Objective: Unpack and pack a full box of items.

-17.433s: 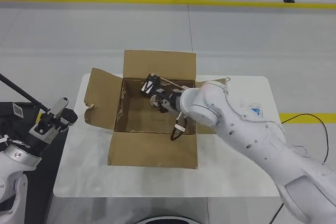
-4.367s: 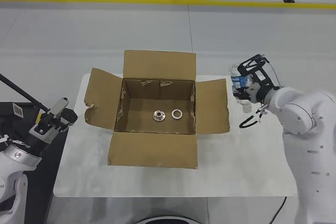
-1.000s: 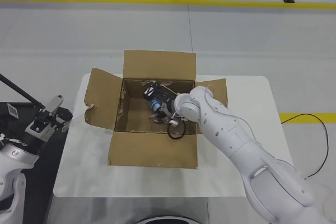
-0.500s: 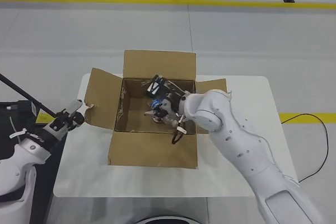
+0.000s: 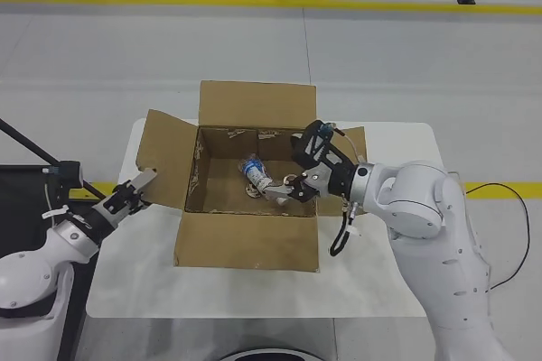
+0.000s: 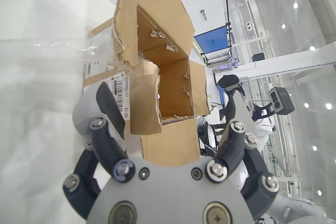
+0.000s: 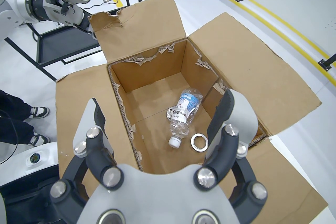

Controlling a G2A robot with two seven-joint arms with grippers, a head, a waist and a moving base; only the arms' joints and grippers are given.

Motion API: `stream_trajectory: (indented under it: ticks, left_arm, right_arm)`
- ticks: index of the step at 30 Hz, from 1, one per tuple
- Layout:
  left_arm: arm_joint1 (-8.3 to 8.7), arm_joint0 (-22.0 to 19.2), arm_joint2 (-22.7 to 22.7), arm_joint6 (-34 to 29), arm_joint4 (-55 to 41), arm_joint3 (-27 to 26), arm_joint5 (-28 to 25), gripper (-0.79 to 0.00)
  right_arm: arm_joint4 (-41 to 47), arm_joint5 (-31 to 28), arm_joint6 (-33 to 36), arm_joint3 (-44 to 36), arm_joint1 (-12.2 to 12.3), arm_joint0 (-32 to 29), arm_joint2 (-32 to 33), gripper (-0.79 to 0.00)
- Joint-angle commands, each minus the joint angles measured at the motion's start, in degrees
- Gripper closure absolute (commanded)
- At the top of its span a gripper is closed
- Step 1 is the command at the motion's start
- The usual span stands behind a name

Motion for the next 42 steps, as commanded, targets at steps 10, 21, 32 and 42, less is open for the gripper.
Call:
stream_trajectory:
  ticks: [10, 21, 32, 42]
  left_arm:
    - [0.37, 0.18, 0.74, -1.20, 0.52, -1.81, -0.47, -0.785]
    - [0.76, -1.34, 4.23, -2.99, 1.90, -4.34, -0.34, -0.785]
    - [1.18, -6.28, 10.12, -4.76, 5.29, -3.39, 2.24, -0.785]
    - [1.43, -10.85, 14.18, -6.11, 5.94, -0.25, 5.29, -0.785]
  right_arm:
    - [-0.67, 0.15, -0.14, 0.03, -0.02, 0.03, -0.08, -0.785]
    - [21.11, -3.12, -3.52, 2.32, 2.02, -5.29, 10.92, -0.785]
    - [50.94, -6.10, 10.13, 13.05, 5.47, -5.75, 21.58, -0.785]
    - [52.60, -1.61, 14.63, 20.15, 8.95, -6.05, 24.28, -0.785]
